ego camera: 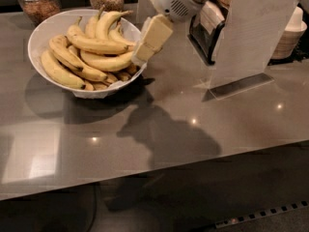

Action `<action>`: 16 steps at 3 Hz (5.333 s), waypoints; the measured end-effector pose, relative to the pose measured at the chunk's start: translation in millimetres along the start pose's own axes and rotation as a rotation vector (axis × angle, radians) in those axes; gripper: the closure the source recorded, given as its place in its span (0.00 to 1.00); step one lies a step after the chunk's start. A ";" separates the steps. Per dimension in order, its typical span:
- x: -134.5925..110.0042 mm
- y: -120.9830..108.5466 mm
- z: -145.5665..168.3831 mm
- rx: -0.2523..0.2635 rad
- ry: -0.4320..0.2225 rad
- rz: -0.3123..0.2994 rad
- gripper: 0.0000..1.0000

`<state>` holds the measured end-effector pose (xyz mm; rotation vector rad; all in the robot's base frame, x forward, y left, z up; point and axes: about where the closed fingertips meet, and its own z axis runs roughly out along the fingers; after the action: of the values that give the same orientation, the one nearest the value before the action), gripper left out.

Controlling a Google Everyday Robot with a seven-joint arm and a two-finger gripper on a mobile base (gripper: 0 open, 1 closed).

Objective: Pick banana from white bowl

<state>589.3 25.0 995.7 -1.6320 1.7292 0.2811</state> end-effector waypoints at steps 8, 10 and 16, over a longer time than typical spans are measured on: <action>-71.1 3.6 114.6 -0.116 -0.140 0.052 0.40; -67.9 5.4 115.3 -0.097 -0.098 0.071 0.41; -51.5 3.7 94.4 -0.028 -0.094 0.069 1.00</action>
Offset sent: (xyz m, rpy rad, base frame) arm 0.0619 0.1061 -0.0175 0.1189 -0.0193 0.0870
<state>615.4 123.1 959.9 -1.5558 1.7197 0.4099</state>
